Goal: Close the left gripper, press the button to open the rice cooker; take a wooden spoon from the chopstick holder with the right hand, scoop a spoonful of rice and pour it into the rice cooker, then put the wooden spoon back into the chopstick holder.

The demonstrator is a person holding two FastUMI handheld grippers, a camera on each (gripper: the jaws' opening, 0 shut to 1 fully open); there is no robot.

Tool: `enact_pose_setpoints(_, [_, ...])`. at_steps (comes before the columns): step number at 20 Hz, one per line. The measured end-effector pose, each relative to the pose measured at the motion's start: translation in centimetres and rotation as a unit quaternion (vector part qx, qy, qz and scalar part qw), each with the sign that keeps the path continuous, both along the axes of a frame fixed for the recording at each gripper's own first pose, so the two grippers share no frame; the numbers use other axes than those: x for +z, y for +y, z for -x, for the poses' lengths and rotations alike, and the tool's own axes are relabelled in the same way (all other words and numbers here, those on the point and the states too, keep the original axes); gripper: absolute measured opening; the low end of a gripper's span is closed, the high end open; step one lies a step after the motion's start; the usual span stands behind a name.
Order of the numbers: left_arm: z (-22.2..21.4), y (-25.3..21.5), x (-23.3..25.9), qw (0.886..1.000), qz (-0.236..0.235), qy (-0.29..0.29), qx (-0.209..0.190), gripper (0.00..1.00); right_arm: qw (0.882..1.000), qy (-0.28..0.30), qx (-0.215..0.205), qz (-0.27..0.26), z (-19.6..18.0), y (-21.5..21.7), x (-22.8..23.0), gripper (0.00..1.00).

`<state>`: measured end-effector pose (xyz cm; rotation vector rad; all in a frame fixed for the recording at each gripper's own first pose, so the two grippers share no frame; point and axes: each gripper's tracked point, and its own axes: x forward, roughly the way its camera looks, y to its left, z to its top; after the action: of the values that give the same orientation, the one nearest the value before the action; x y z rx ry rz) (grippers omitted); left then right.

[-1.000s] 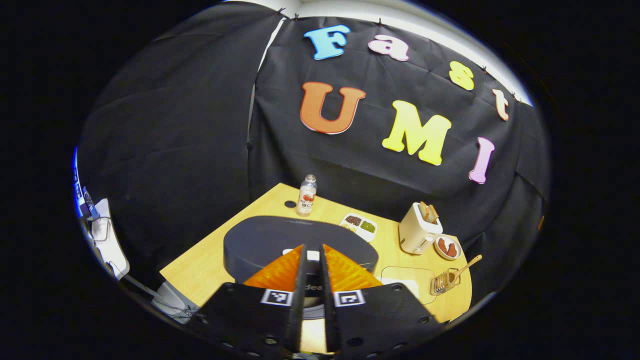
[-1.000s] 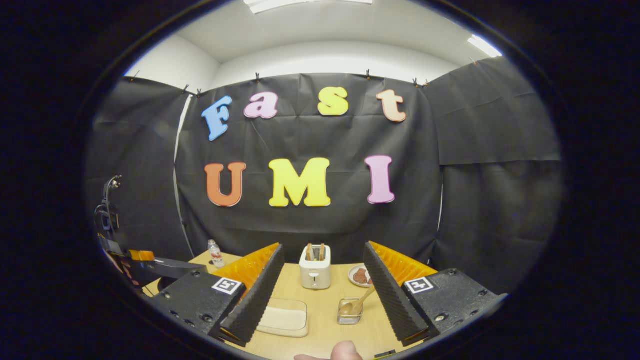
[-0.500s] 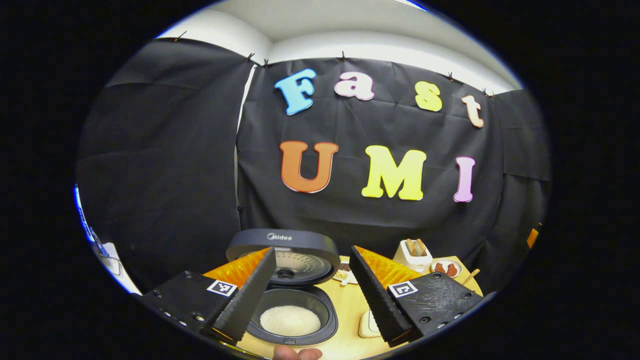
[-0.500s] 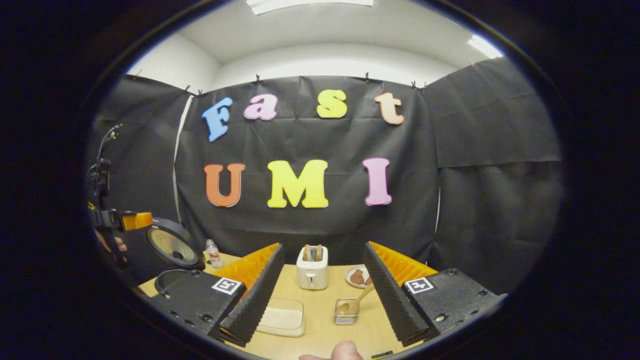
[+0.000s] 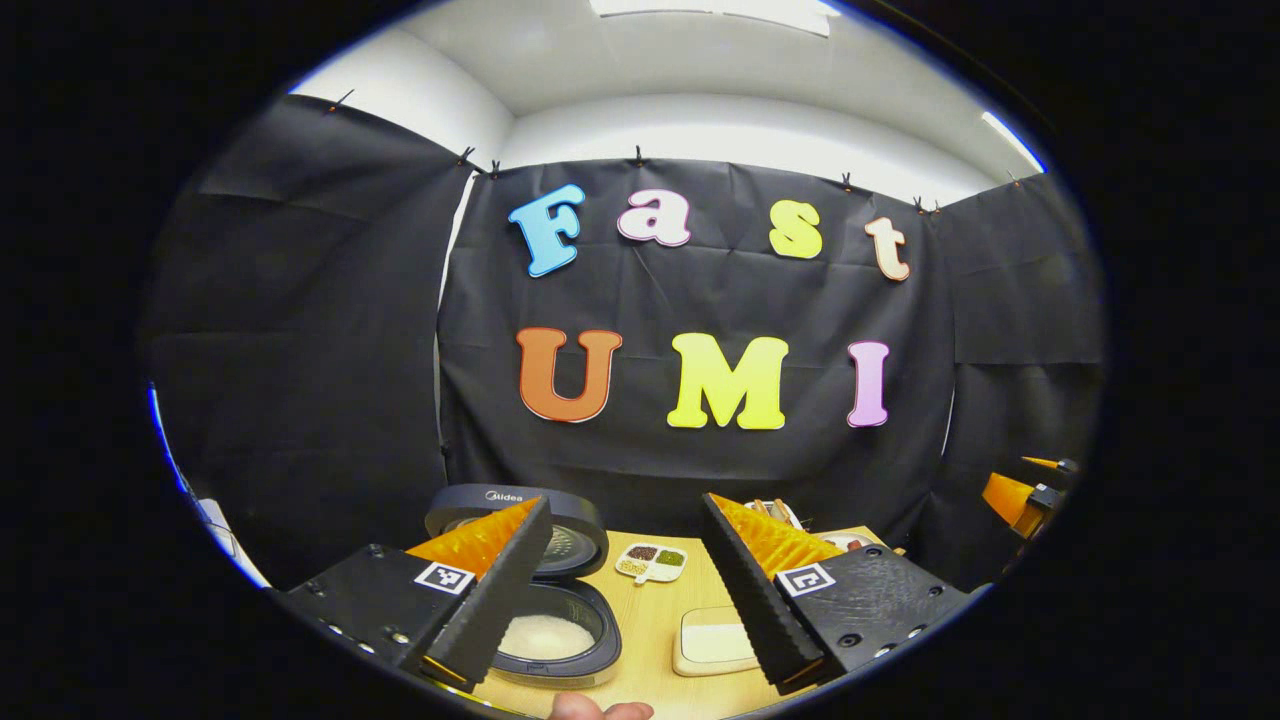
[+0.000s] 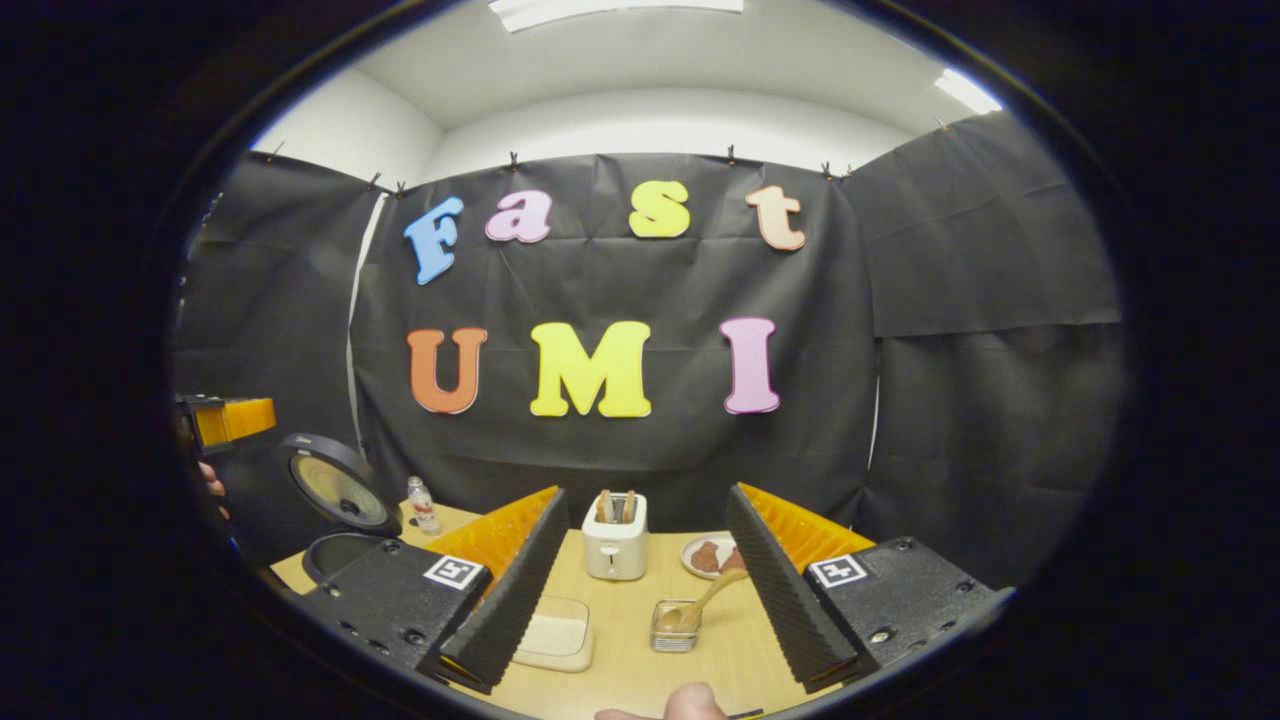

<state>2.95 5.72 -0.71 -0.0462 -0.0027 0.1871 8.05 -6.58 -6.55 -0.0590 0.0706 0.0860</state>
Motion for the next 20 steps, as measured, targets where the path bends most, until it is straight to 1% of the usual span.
enact_pose_setpoints(3, [0.3,-2.2,-0.3,1.0,-0.001,-0.002,-0.015,0.94,1.0,0.025,0.005,-0.011,-1.4,-1.6,-2.2,0.99])
enact_pose_setpoints(6, [-0.3,-3.6,0.0,1.0,-0.002,-0.009,-0.024,0.94,0.999,0.048,0.001,-0.015,-3.6,-3.7,-4.8,1.0])
enact_pose_setpoints(10, [-2.2,-5.5,-0.5,0.999,0.002,-0.003,-0.038,0.94,0.997,0.077,0.016,0.0,-7.2,-5.2,-9.8,0.99])
enact_pose_setpoints(14, [-3.6,-6.1,0.0,1.0,0.002,0.0,-0.025,0.95,0.993,0.114,0.007,-0.008,-10.8,-7.1,-16.3,0.99])
enact_pose_setpoints(17, [-4.7,-6.4,-0.4,1.0,0.005,-0.002,-0.009,0.95,0.987,0.157,-0.006,-0.036,-13.6,-8.5,-21.6,1.0])
enact_pose_setpoints(20, [-5.1,-6.5,-1.3,1.0,-0.001,0.013,0.011,0.95,0.98,0.191,-0.01,-0.058,-16.5,-9.3,-25.9,1.0])
